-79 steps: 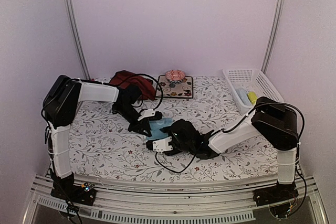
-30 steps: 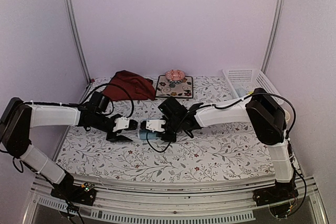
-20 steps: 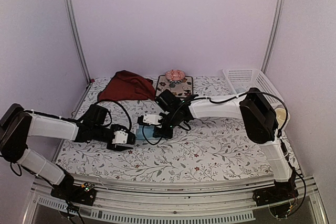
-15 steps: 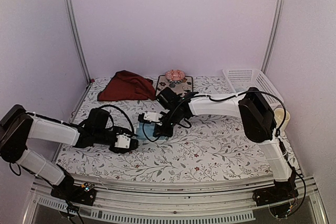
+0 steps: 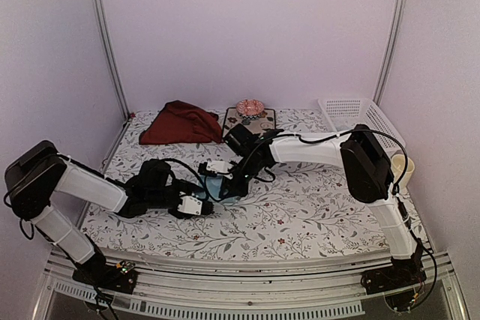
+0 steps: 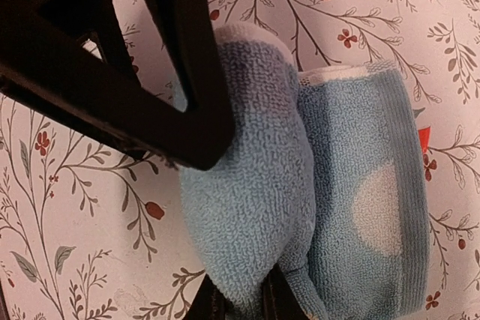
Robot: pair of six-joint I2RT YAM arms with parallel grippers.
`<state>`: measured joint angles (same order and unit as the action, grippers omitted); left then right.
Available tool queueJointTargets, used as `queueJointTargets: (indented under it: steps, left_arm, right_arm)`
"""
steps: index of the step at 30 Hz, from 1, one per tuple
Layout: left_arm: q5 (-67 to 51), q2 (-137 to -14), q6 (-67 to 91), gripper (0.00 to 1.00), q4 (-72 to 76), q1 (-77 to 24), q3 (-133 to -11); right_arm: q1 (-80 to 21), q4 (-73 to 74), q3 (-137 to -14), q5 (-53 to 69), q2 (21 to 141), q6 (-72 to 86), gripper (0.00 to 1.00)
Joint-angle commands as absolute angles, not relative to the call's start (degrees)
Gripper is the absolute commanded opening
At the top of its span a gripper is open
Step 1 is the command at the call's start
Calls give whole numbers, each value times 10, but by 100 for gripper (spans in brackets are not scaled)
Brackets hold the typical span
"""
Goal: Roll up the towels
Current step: Roll the towel at the center of the board.
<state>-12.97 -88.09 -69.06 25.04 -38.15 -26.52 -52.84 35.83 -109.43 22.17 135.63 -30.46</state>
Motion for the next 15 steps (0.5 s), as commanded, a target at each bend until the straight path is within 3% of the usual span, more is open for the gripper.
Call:
queueJointTargets:
  steps: [1,9,15]
  left_arm:
    - [-96,-902,-702,56,279,-397,-274]
    - [-58,-942,-696,42,264,-405,-293]
    - [-44,-969,-678,20,203,-405,-328]
  right_arm:
    - [-529,424,-1087,250,1385,-294,12]
    - [-527,422,-1088,252,1383,-294,12]
    - [-526,422,-1087,251,1380,-296,13]
